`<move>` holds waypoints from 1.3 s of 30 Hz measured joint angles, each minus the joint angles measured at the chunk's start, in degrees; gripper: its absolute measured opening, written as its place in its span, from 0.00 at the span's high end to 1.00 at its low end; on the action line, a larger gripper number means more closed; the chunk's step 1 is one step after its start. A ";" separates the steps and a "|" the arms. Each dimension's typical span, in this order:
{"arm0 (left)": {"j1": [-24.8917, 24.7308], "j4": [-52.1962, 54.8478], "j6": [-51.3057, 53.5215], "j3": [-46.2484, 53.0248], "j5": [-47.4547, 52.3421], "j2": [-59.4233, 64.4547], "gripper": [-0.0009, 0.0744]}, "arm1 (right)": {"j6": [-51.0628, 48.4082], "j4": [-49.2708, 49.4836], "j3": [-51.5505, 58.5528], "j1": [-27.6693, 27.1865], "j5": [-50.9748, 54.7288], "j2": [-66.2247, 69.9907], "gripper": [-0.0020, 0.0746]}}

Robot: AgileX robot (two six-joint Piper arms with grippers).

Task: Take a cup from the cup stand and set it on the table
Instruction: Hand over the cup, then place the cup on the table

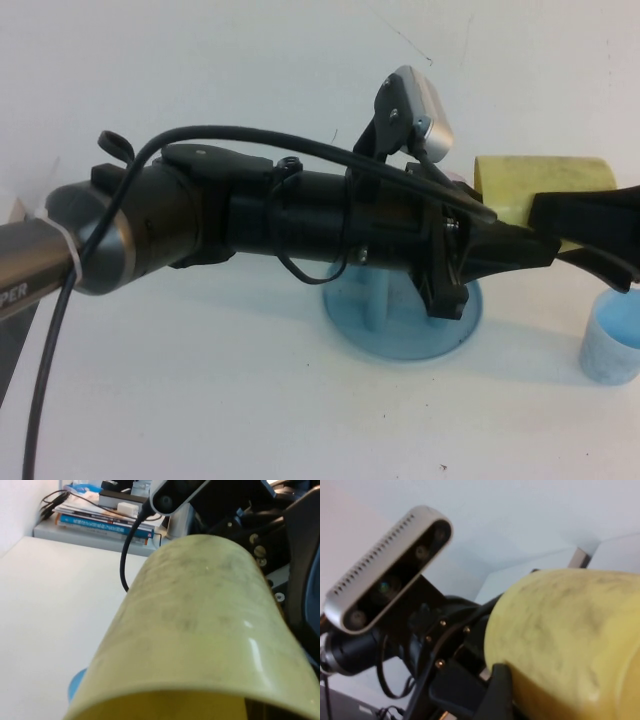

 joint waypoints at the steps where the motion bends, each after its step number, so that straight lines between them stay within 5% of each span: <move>1: 0.00 0.46 -0.43 -0.12 -0.29 0.00 0.95 | -0.27 -0.26 0.00 0.00 -0.22 0.00 0.14; 9: 3.68 15.50 -13.70 -1.20 -0.17 -2.71 0.95 | -0.99 -5.85 -3.58 0.61 -0.93 0.69 0.12; 25: 5.66 88.42 -65.39 -0.44 -1.20 -12.57 0.98 | -5.93 -2.61 -6.16 0.36 -3.58 0.43 0.13; 39: 5.66 93.09 -69.53 -0.44 -3.40 4.29 0.98 | -7.12 -2.78 -6.16 0.36 -6.57 0.43 0.13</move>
